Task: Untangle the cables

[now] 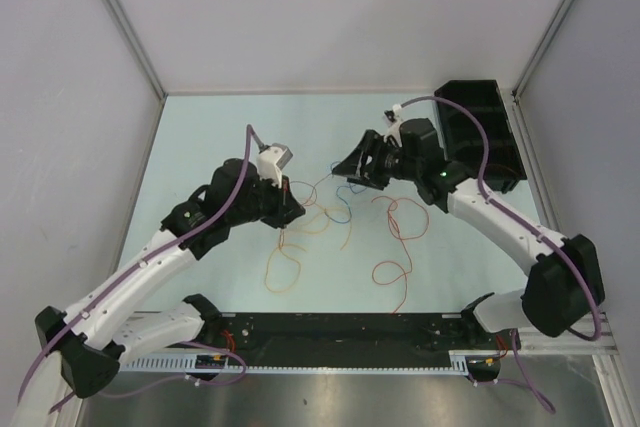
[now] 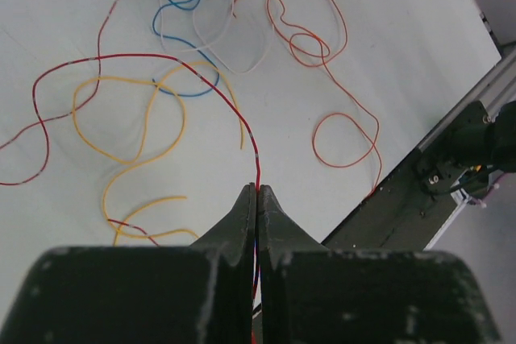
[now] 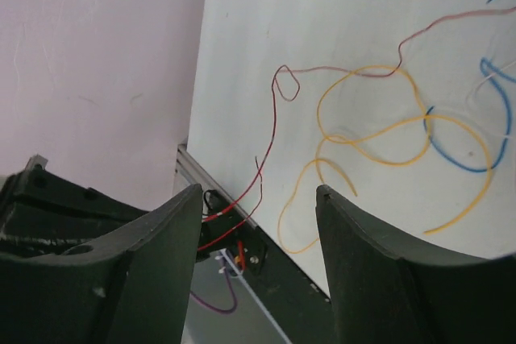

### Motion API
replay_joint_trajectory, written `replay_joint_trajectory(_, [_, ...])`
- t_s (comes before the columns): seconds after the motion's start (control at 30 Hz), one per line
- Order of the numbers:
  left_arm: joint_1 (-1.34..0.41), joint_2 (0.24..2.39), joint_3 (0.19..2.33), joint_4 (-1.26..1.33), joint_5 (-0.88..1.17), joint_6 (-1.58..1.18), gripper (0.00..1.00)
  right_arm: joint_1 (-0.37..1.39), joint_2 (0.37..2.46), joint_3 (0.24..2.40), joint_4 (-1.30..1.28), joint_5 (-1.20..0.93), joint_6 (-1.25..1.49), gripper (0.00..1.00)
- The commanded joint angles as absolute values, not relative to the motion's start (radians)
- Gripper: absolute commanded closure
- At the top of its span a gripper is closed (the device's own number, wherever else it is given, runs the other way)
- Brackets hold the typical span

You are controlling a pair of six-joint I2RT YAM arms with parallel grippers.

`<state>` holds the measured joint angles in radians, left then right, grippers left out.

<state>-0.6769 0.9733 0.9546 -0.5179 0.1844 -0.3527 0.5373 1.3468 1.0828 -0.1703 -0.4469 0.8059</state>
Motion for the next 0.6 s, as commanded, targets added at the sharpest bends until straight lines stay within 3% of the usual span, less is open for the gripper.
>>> replay_joint_trajectory(0.0, [-0.684, 0.905, 0.928, -0.454, 0.259, -0.311, 1.00, 0.613, 1.439, 1.091, -0.040, -0.465, 1.001, 0.37])
replay_joint_trajectory(0.23, [-0.681, 0.865, 0.897, -0.456, 0.259, -0.295, 1.00, 0.678, 1.632, 1.091, 0.179, -0.505, 1.167, 0.40])
replay_joint_trajectory(0.37, [-0.683, 0.847, 0.879, -0.459, 0.259, -0.295, 1.00, 0.692, 1.707, 1.092, 0.251, -0.520, 1.216, 0.48])
replay_joint_trajectory(0.47, [-0.683, 0.841, 0.874, -0.459, 0.253, -0.298, 1.00, 0.701, 1.730, 1.091, 0.293, -0.528, 1.239, 0.58])
replay_joint_trajectory(0.57, [-0.684, 0.833, 0.870, -0.459, 0.242, -0.301, 1.00, 0.709, 1.733, 1.091, 0.314, -0.528, 1.241, 0.76])
